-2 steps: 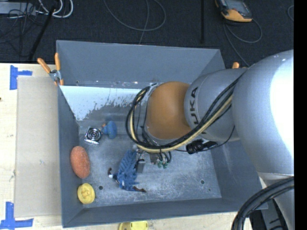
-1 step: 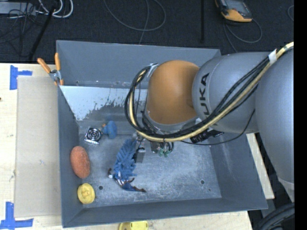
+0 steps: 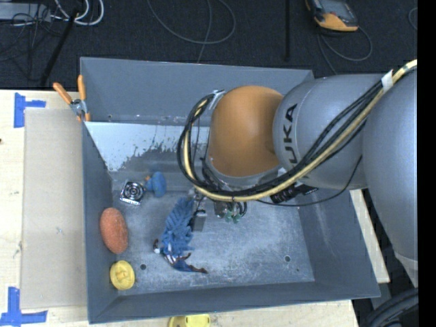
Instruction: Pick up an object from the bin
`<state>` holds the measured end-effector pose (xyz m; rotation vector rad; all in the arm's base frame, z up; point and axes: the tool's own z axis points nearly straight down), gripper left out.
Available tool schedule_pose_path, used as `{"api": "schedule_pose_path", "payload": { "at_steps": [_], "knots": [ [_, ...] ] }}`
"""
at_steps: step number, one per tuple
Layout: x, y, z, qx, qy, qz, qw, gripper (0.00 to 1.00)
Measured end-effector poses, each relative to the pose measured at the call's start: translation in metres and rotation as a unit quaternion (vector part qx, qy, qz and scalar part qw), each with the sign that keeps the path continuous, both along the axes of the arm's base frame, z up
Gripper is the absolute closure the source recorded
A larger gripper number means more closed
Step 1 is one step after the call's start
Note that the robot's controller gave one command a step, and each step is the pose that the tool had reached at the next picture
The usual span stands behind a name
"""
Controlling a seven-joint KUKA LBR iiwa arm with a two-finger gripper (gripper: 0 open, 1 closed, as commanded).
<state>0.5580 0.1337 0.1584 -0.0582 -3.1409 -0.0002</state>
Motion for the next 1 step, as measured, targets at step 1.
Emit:
{"api": "schedule_pose_path", "payload": {
  "at_steps": [1],
  "knots": [
    [0.0032,0.0035,0.1854,0.001,-0.0048,0.015,0.9999,1.0]
  ]
}}
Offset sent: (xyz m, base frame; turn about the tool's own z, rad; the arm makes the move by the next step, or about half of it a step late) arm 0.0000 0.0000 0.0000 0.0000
